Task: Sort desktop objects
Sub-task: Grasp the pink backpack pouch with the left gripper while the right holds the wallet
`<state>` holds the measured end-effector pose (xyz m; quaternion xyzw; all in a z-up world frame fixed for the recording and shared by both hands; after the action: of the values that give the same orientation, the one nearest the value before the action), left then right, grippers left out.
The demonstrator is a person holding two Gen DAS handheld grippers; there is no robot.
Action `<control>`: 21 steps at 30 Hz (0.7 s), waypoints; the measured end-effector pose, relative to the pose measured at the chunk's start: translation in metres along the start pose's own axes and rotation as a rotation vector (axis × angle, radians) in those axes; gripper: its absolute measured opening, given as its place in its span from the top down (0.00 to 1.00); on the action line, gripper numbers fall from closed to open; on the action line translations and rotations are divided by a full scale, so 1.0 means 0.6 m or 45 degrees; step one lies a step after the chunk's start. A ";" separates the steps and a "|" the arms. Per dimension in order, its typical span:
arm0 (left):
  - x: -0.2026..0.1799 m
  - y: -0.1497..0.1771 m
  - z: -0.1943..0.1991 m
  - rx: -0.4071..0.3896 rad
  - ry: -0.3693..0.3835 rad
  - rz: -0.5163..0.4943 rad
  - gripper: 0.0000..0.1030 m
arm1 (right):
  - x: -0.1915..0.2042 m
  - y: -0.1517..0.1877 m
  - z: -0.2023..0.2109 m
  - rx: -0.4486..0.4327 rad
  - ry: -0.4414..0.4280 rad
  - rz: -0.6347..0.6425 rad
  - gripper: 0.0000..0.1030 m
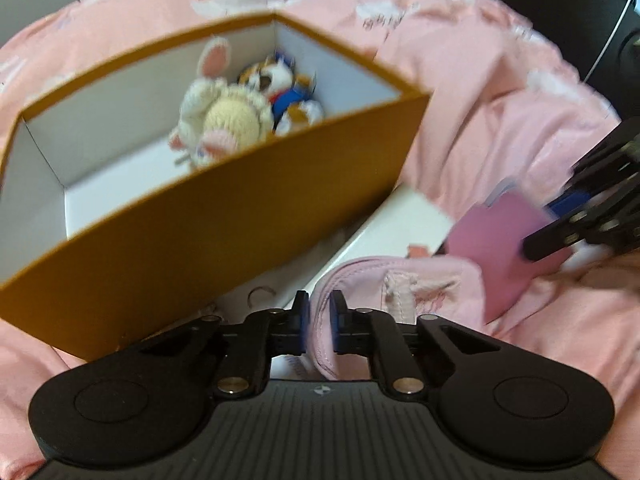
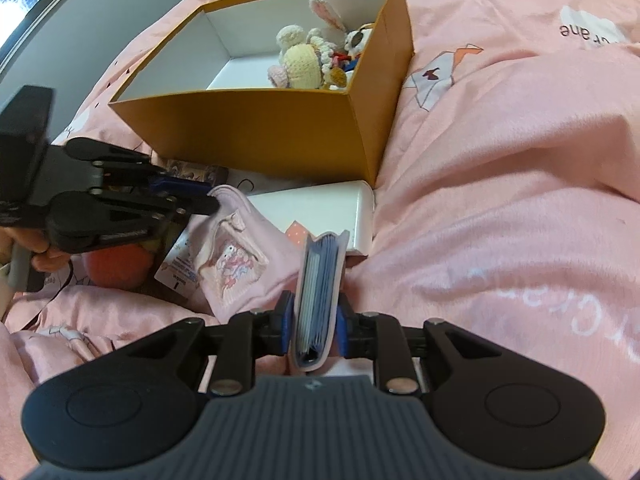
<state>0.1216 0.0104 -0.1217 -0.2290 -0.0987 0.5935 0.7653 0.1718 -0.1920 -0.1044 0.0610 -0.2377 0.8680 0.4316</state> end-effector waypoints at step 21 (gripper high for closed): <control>-0.140 0.019 0.087 -0.060 0.367 -0.064 0.90 | 0.023 0.011 0.064 -0.241 0.083 -0.047 0.82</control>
<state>0.0664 -0.0556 -0.0713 -0.3271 -0.0075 0.5325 0.7806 0.1542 -0.2037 -0.0687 -0.0041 -0.3034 0.8350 0.4590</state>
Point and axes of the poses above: each gripper's, at about its wrist camera, not at the fingertips, and z roughly against the way its jaws point, x to its left, y to its underside, the point moved 5 cm from there along -z, roughly the way its jaws point, and after that the axes turned 3 degrees about z, right-handed, at the moved point
